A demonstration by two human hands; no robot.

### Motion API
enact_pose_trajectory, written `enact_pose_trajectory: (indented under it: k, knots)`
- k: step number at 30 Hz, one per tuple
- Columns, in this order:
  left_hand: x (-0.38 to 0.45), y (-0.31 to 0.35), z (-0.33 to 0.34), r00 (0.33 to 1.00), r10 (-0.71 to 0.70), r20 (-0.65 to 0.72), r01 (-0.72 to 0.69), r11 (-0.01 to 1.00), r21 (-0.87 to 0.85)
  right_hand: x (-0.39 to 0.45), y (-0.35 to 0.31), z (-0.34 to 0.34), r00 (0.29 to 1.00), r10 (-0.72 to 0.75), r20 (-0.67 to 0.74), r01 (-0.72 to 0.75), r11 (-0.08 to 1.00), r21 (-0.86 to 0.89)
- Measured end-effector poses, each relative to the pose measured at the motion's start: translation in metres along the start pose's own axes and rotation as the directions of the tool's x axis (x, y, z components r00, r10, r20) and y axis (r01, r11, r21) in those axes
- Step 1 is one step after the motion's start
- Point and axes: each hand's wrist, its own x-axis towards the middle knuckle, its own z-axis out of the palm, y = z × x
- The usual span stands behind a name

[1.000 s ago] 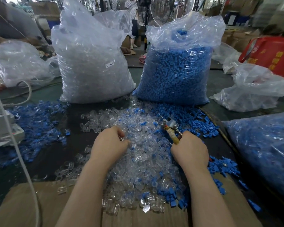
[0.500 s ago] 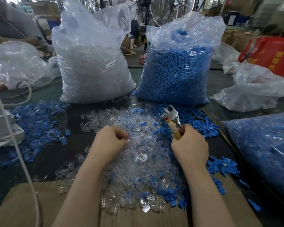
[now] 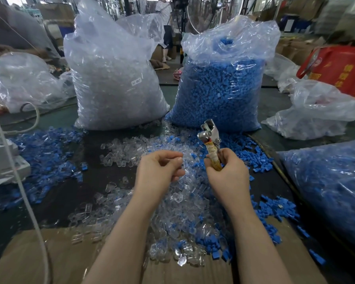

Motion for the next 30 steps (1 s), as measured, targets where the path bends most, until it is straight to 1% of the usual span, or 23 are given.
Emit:
enact_pose_trajectory:
  k: [5,10,12,16,21,26,30]
  knots:
    - [-0.001,0.0,0.004,1.0,-0.009,-0.024,0.008,0.998,-0.062,0.0,-0.001,0.001,1.0,-0.005,0.02,0.003,0.995,0.095]
    - [-0.001,-0.001,0.007,0.998,-0.018,-0.063,0.012,0.995,-0.099,-0.001,-0.002,0.0,0.996,-0.034,0.087,0.015,0.978,0.206]
    - [-0.002,-0.001,0.007,0.997,-0.01,-0.075,0.002,0.994,-0.108,-0.001,-0.002,0.001,0.992,-0.043,0.119,0.016,0.976,0.217]
    - [-0.004,0.0,0.008,0.996,0.011,-0.088,-0.02,0.994,-0.105,-0.003,-0.003,0.003,0.986,-0.064,0.152,0.036,0.982,0.187]
    - [-0.005,0.002,0.01,0.994,0.062,-0.086,-0.065,0.997,-0.03,-0.004,-0.004,0.003,0.987,-0.059,0.15,0.034,0.986,0.164]
    - [-0.004,0.0,0.013,0.981,0.168,-0.095,-0.154,0.978,0.142,-0.003,-0.005,0.002,0.991,-0.026,0.132,0.006,0.988,0.154]
    - [-0.005,-0.001,0.015,0.961,0.263,-0.08,-0.24,0.944,0.224,-0.002,-0.006,0.003,0.991,-0.015,0.132,-0.009,0.984,0.177]
